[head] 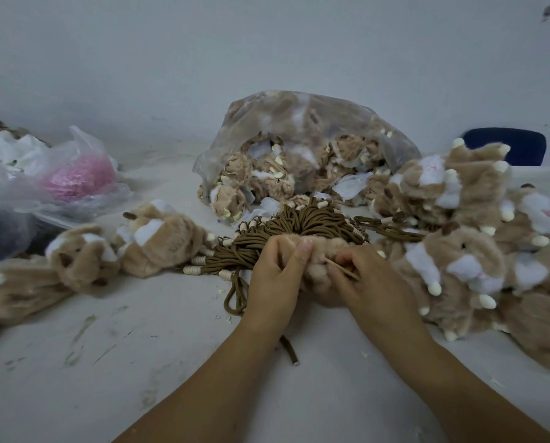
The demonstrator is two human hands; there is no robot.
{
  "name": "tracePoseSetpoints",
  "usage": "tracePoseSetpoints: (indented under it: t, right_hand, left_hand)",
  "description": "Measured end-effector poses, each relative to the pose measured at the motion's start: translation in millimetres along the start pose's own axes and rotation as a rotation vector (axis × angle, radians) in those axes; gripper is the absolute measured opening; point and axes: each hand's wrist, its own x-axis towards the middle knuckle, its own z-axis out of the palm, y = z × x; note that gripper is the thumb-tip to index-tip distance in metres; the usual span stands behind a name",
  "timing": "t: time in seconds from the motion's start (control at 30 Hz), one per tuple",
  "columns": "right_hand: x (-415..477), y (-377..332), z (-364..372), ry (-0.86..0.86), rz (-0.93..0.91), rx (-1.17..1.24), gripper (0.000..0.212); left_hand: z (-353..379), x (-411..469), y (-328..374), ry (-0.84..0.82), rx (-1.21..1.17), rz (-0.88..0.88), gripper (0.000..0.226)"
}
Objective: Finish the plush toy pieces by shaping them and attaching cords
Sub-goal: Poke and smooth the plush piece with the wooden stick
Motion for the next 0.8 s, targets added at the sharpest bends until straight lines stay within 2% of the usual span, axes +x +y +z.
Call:
tracePoseSetpoints:
  t: [0.07,0.13,0.27,0.4,0.5,0.6,0.7,0.8]
  right_hand:
    - [-1,9,-2,-0.103,0.039,-0.043,0.030]
    - [-2,13,-5,-0.133,-0.004,-0.046,0.041]
    - [-1,8,-5,-0.111,-0.167,-0.117,0.035]
    - [-2,1,-2,-0.128,-0.196,-0.091,0.042]
    - [-5,-2,1,-0.083,-0.052,0.017,0.046]
    - [-8,-4,3,-0.021,0.062,0.042,0.044]
    - [-9,-6,3,0.015,0.093,0.056,0.034]
    - [-6,-4,1,-0.010,0.083,0.019,0.036]
  left_hand:
    - [-1,2,0,0.034,-0.009,0.000,0.017]
    - [-1,4,-1,0.080,-0.012,0.007,0.020]
    - [-5,5,-2,0.154,-0.071,0.025,0.039]
    - [-4,3,0,0.141,-0.152,-0.083,0.054]
    - [1,-2,5,0.052,-0.176,-0.138,0.040]
    - [7,-3,-1,-0.043,-0.174,-0.061,0.035]
    - [8,-2,-1,-0.079,-0.202,-0.100,0.035]
    - [5,1,-3,-0.042,-0.252,-0.119,0.027]
